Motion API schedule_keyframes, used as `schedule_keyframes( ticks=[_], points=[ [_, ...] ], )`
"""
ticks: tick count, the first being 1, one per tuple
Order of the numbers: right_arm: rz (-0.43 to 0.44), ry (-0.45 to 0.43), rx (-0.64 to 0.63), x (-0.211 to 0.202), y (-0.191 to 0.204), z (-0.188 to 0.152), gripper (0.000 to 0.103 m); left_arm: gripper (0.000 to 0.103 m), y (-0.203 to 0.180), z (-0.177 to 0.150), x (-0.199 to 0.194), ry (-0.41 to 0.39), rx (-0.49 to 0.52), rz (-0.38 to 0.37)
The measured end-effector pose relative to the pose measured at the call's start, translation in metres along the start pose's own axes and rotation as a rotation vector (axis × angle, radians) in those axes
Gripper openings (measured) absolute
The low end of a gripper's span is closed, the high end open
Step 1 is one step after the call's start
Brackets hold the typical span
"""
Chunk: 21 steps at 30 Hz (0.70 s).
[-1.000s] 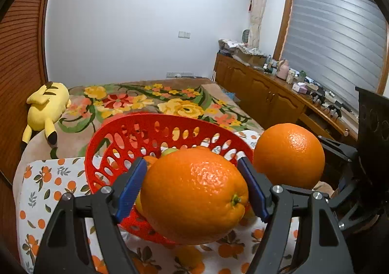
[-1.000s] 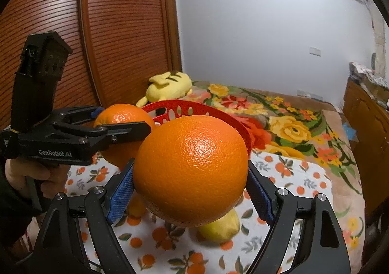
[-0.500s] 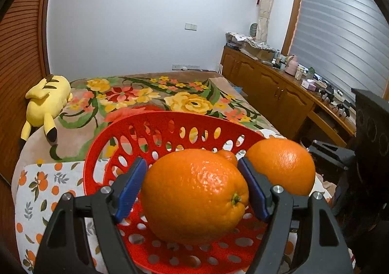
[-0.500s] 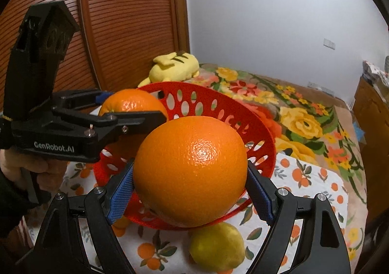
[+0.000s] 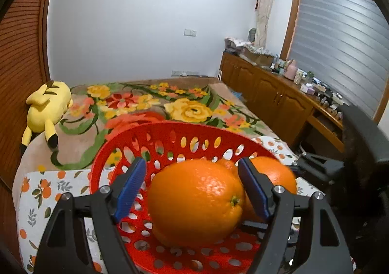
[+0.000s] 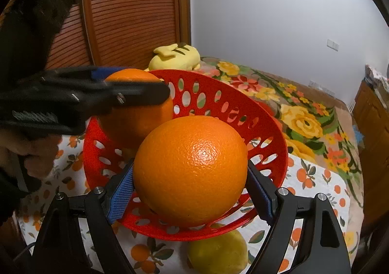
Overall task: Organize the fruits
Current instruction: 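Lift both oranges over the red basket and lower them inside, then open both tools and withdraw them from the basket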
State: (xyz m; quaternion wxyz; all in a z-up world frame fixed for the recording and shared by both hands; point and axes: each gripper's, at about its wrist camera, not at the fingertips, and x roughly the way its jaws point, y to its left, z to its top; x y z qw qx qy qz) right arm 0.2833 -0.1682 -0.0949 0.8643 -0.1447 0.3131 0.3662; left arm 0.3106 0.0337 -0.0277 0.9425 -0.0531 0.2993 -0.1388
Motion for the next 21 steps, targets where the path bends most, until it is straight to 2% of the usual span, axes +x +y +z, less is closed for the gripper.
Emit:
schedule_keyframes(
  ticks=[2, 11, 15, 21],
  points=[
    [-0.003, 0.001, 0.0, 0.001, 0.001, -0.001, 0.086, 0.077, -0.001, 0.0, -0.004, -0.009, 0.01, 0.018],
    [-0.044, 0.023, -0.029, 0.004, 0.009, -0.001, 0.086, 0.078, 0.009, -0.009, -0.025, -0.021, -0.016, 0.013],
    [-0.012, -0.019, 0.036, -0.01, 0.0, 0.004, 0.086, 0.078, 0.014, -0.012, -0.038, -0.036, -0.029, 0.028],
    [-0.022, -0.047, 0.086, -0.026, -0.009, 0.004, 0.086, 0.078, 0.017, -0.017, -0.049, -0.046, -0.041, 0.049]
  ],
)
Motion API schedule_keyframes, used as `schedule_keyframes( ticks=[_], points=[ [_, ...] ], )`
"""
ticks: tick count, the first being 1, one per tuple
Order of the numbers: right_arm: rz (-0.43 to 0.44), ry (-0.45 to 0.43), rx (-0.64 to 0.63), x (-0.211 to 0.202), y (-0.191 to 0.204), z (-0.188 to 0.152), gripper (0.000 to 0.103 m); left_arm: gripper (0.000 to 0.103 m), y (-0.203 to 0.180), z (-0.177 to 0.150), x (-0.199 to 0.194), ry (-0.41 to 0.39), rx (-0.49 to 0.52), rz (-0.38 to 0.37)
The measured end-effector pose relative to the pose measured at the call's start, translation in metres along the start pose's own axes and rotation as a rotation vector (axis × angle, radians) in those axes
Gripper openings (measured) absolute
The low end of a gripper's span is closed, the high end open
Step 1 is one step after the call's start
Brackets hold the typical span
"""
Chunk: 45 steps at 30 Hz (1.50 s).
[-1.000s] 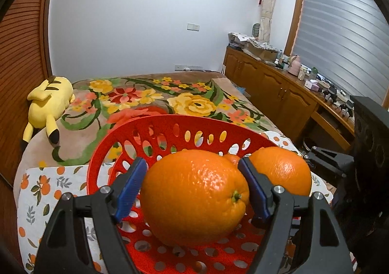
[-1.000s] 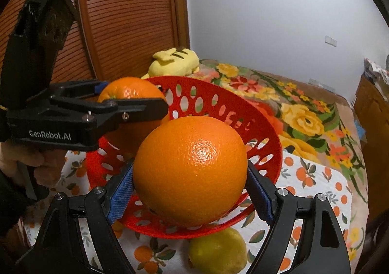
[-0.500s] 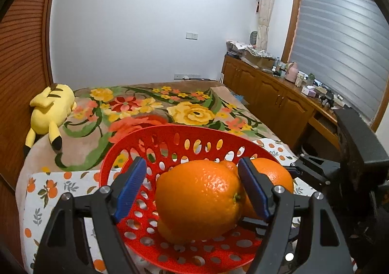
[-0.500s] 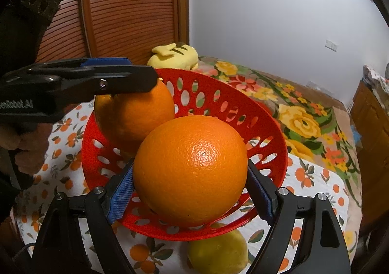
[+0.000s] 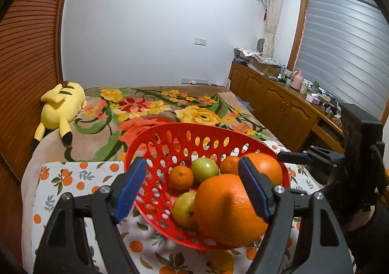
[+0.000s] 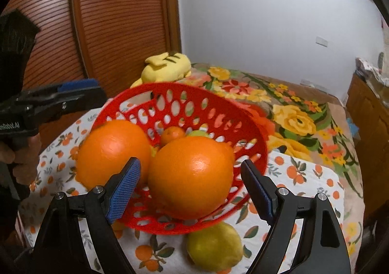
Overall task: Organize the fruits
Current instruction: 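Open both tools and withdraw them from the basket, then reach the right tool to the lemon while the left tool reaches the small tangerine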
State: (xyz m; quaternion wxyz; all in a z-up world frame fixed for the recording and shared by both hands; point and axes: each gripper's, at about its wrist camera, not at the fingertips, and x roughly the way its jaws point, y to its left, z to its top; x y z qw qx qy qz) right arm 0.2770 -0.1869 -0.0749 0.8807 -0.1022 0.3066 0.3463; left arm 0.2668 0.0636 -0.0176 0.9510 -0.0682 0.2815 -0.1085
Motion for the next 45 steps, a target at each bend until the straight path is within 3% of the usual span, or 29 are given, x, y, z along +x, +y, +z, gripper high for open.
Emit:
schedule_keyframes(
  ticks=[13, 28, 45],
  points=[
    [-0.024, -0.033, -0.001, -0.044, 0.012, -0.025, 0.086, 0.078, -0.02, -0.024, -0.025, 0.003, 0.012, -0.01],
    [-0.065, -0.013, 0.044, -0.062, 0.009, -0.062, 0.086, 0.078, -0.037, -0.054, -0.05, 0.024, 0.047, 0.024],
    [-0.059, 0.037, 0.077, -0.047, 0.001, -0.09, 0.086, 0.079, -0.041, -0.096, -0.023, 0.127, 0.022, 0.019]
  ],
)
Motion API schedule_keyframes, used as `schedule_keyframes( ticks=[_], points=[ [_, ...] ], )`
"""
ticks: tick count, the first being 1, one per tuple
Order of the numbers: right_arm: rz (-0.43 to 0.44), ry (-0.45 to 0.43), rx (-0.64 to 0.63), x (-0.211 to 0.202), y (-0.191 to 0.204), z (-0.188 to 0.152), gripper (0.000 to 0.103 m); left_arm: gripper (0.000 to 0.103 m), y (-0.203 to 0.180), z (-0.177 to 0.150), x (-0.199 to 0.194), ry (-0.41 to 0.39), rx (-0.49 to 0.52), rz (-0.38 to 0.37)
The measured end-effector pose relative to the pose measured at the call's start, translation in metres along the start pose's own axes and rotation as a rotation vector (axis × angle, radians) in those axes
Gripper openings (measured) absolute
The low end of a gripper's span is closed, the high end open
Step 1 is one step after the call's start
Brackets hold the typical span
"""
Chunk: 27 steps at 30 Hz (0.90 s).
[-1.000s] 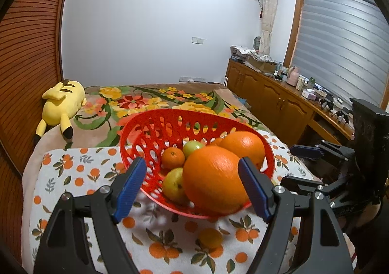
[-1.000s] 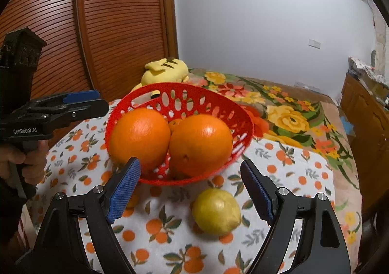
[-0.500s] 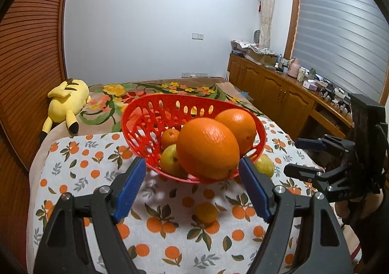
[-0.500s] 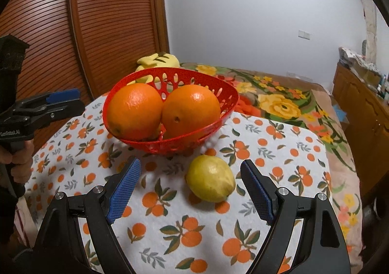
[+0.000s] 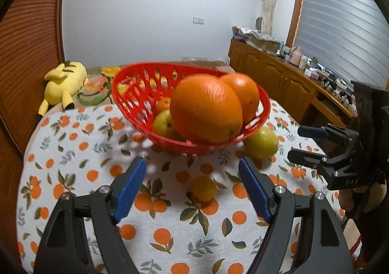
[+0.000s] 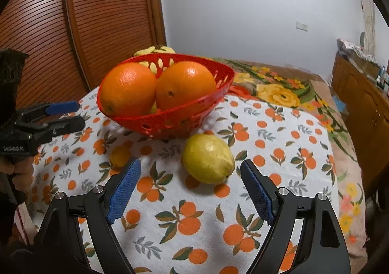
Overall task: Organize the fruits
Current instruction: 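Reach the right tool to the lemon while the left tool reaches the small tangerine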
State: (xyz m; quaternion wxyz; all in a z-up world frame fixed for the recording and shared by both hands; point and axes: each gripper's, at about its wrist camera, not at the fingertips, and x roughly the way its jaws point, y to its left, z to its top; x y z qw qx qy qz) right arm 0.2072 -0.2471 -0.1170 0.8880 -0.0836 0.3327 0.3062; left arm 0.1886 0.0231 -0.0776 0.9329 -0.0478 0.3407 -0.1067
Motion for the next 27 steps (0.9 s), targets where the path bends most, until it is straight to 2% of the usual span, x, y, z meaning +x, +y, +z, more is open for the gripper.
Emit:
schedule_keyframes(
  ticks=[8, 18, 24, 27],
  points=[
    [-0.009, 0.042, 0.029, 0.028, -0.014, 0.001, 0.084, 0.078, -0.002, -0.017, 0.028, 0.067, -0.009, -0.003],
    [0.005, 0.089, 0.043, 0.055, -0.023, 0.006, 0.084, 0.056, -0.01, -0.025, 0.053, 0.15, 0.002, -0.007],
    [0.029, 0.122, 0.049, 0.066, -0.023, 0.008, 0.084, 0.051, -0.016, -0.029, 0.068, 0.215, -0.01, -0.002],
    [0.038, 0.134, 0.049, 0.069, -0.025, 0.009, 0.084, 0.046, -0.017, -0.027, 0.069, 0.217, -0.009, 0.006]
  ],
)
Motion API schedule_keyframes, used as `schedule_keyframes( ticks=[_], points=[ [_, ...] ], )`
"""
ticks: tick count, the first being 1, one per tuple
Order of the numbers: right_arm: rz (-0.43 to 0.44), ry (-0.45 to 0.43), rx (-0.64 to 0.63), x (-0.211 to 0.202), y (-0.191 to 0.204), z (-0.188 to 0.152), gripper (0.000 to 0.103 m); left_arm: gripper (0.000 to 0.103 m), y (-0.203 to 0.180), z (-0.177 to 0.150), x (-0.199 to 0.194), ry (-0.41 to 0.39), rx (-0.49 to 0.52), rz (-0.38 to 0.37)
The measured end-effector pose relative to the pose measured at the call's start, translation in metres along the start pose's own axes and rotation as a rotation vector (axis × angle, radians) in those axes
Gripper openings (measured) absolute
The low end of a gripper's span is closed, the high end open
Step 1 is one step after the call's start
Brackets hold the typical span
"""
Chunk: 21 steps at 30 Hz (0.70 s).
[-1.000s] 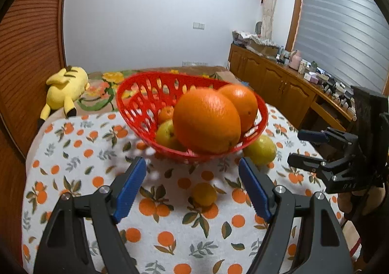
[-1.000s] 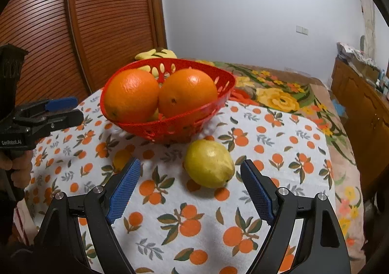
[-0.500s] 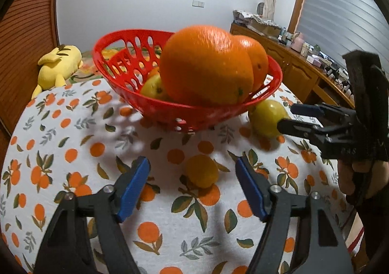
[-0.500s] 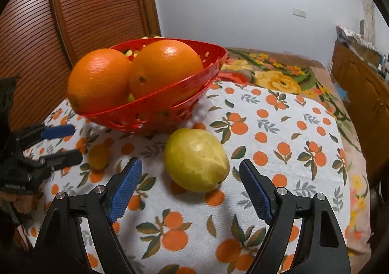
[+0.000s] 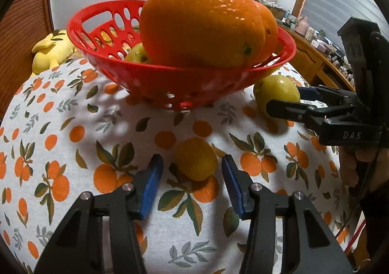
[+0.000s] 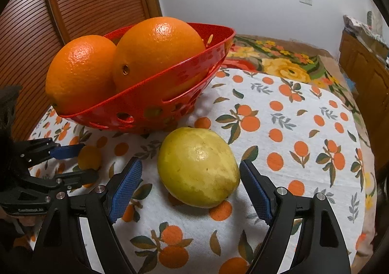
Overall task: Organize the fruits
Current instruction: 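Reach the right tool to the lemon while the left tool reaches the small tangerine, then grasp the lemon with the right tool while the left tool grasps the tangerine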
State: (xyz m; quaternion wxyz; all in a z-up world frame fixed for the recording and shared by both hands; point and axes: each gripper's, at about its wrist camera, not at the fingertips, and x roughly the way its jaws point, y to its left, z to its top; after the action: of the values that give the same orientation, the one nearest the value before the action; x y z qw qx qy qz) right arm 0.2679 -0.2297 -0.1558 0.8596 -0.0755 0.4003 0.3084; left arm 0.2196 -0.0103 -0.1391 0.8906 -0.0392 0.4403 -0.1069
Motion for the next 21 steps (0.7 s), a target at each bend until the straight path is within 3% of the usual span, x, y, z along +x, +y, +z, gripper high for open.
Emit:
schedule_keyframes(
  ticks=[2, 3, 11, 21],
  points=[
    [0.006, 0.012, 0.005, 0.003, -0.002, 0.0, 0.083, 0.033, 0.0, 0.002, 0.0, 0.004, -0.005, -0.011],
    [0.012, 0.017, 0.008, 0.003, -0.002, 0.0, 0.082, 0.032, 0.001, 0.002, 0.0, 0.006, -0.009, -0.014],
    [0.01, 0.04, 0.029, 0.008, -0.008, -0.005, 0.068, 0.031, 0.005, 0.002, -0.006, 0.026, -0.022, -0.016],
    [0.008, 0.047, 0.026, -0.001, -0.006, -0.014, 0.067, 0.03, 0.02, -0.005, -0.035, 0.005, -0.041, -0.018]
  ],
)
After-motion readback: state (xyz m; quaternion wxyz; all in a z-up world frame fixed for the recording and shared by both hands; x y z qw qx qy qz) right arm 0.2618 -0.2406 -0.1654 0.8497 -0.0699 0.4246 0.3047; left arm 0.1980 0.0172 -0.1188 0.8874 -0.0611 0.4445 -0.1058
